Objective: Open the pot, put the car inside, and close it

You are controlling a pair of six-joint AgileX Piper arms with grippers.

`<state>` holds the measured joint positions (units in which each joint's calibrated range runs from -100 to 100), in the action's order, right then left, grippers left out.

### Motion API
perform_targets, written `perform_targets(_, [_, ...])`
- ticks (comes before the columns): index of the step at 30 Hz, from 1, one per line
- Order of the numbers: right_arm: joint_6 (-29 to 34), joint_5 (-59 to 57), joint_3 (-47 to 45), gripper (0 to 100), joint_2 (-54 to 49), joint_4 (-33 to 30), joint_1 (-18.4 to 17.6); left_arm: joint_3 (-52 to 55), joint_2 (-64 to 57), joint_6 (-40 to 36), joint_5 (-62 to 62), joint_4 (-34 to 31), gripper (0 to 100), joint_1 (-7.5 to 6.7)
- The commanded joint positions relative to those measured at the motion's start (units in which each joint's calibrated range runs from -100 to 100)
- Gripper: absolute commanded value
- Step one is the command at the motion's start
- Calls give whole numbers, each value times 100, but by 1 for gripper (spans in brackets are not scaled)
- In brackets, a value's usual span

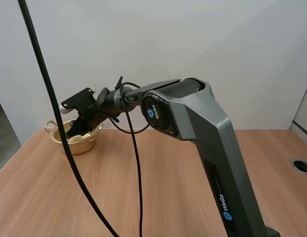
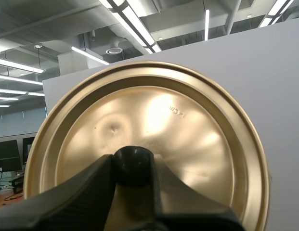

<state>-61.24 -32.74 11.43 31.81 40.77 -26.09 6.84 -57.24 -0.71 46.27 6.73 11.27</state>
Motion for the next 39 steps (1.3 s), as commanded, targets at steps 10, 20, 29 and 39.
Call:
perform_targets(10, [-72, 274, 326, 48, 331, 30, -20, 0, 72, 2, 147, -100, 0, -2])
perform_targets(20, [-30, 86, 326, 53, 187, -116, -11, 0, 484, 175, 774, -190, 0, -2])
perform_targets(29, [1861, -1919, 326, 0, -677, -2785, 376, 12, 1433, 116, 1897, -1085, 0, -2])
perform_targets(39, [2472, -4111, 326, 0, -1950, -3629, 1270, 876, 3166, 139, 1762, -895, 0, -2])
